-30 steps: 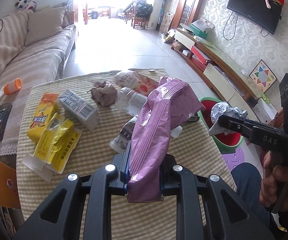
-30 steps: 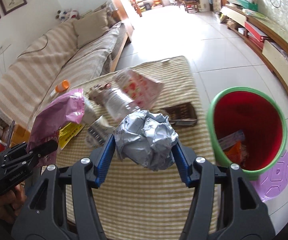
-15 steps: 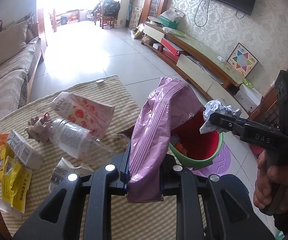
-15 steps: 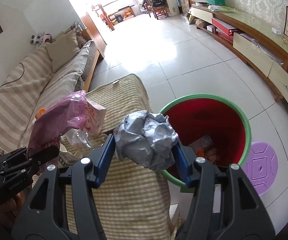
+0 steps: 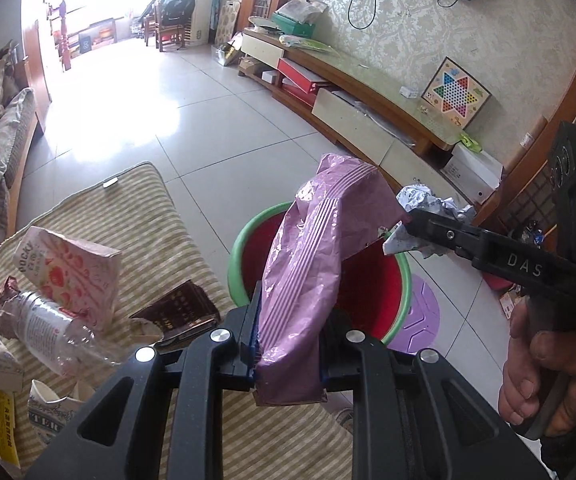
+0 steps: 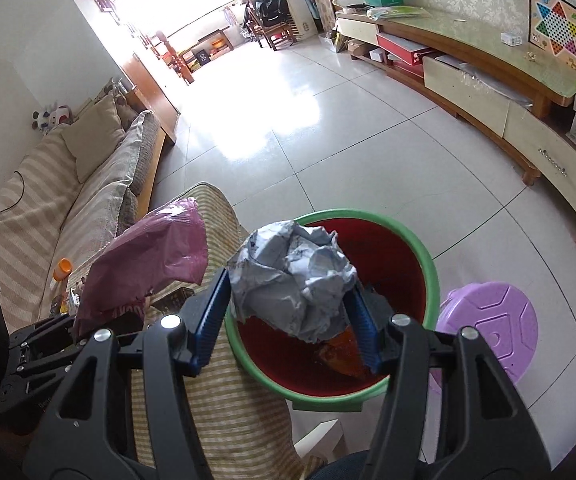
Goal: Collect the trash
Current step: 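Carry the foil ball and pink bag over the red bucket, then open the right tool to drop the foil ball while the left tool drops the pink bag, then move both open tools back over the table toward the bottle and yellow wrapper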
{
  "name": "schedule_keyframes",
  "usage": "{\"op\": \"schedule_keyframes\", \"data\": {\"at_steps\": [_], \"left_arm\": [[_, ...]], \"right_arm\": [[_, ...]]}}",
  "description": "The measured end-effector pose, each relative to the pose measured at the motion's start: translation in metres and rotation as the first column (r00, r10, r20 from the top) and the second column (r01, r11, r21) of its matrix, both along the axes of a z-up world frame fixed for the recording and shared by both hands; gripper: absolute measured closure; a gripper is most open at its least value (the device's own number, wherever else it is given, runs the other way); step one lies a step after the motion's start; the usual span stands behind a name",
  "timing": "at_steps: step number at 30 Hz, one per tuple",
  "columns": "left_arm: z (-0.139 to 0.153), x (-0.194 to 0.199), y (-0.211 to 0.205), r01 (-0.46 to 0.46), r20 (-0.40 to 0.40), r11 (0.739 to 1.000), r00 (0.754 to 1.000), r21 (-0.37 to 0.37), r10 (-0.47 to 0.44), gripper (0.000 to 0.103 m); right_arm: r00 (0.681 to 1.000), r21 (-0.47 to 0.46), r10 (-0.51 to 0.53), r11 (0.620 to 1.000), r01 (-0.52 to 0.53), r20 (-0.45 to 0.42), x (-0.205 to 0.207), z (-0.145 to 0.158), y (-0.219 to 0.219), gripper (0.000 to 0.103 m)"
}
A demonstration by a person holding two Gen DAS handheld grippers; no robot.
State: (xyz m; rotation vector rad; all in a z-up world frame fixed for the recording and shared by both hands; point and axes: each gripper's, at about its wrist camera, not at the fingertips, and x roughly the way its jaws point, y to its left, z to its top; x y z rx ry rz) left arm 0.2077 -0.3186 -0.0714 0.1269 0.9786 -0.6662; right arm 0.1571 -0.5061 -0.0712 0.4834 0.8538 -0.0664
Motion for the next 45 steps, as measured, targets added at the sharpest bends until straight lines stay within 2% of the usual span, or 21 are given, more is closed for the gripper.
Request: {"op": "schedule_keyframes", "data": {"at_steps": [6,18,20,21,23,25,27,32,35,41,45], "left_arm": [[-0.004,0.006,-0.026,0.032,-0.009,0.999,0.999,0.006,-0.032,0.085],[-0.008,0.017,-0.049,0.058,-0.026,0.998,0.998,0.019,-0.057,0.083],[-0.010,0.019,-0.053,0.065,-0.038,0.998,0.997,0.025,-0.064,0.078],[-0.011,0.019,-0.054,0.064,-0.042,0.997,0.997,0.033,-0.062,0.072],[-0.009,0.018,-0.052,0.045,-0.019,0.999,0.999,0.027,-0.044,0.036],[-0.006,0.019,-0.049,0.025,-0.004,1.000,1.000,0.019,-0.025,0.024],[-0.005,0.020,-0.045,0.013,-0.005,1.000,1.000,0.013,-0.013,0.023],[-0.003,0.021,-0.029,-0.022,-0.010,1.000,1.000,-0.002,0.022,0.017],[-0.001,0.019,-0.020,-0.035,-0.009,0.999,0.999,-0.006,0.035,0.015],[0.001,0.008,0.012,-0.066,-0.019,0.998,0.998,-0.024,0.065,0.014],[0.006,-0.002,0.033,-0.097,0.003,0.995,0.995,-0.015,0.097,0.012]], "right_arm": [[1.000,0.013,-0.021,1.000,0.021,-0.004,0.002,-0.006,-0.015,0.048],[0.999,0.037,-0.045,0.998,0.045,-0.012,0.006,-0.013,-0.027,0.047],[0.999,0.037,-0.043,0.998,0.044,-0.014,0.008,-0.013,-0.026,0.045],[0.999,0.038,-0.044,0.998,0.045,-0.015,0.008,-0.014,-0.025,0.044],[0.999,0.043,-0.046,0.998,0.047,-0.020,0.009,-0.015,-0.026,0.041],[0.999,0.041,-0.046,0.998,0.047,-0.022,0.010,-0.015,-0.024,0.040],[0.999,0.037,-0.042,0.998,0.043,-0.021,0.011,-0.014,-0.022,0.038],[0.999,0.029,-0.041,0.999,0.041,-0.010,0.009,-0.009,-0.019,0.013],[0.999,0.020,-0.045,0.999,0.045,-0.007,0.008,-0.005,-0.016,0.005],[0.998,0.010,-0.049,0.999,0.049,-0.029,0.001,-0.004,-0.009,0.005],[0.999,-0.002,-0.031,1.000,0.031,-0.039,-0.005,-0.002,0.002,0.005]]}}
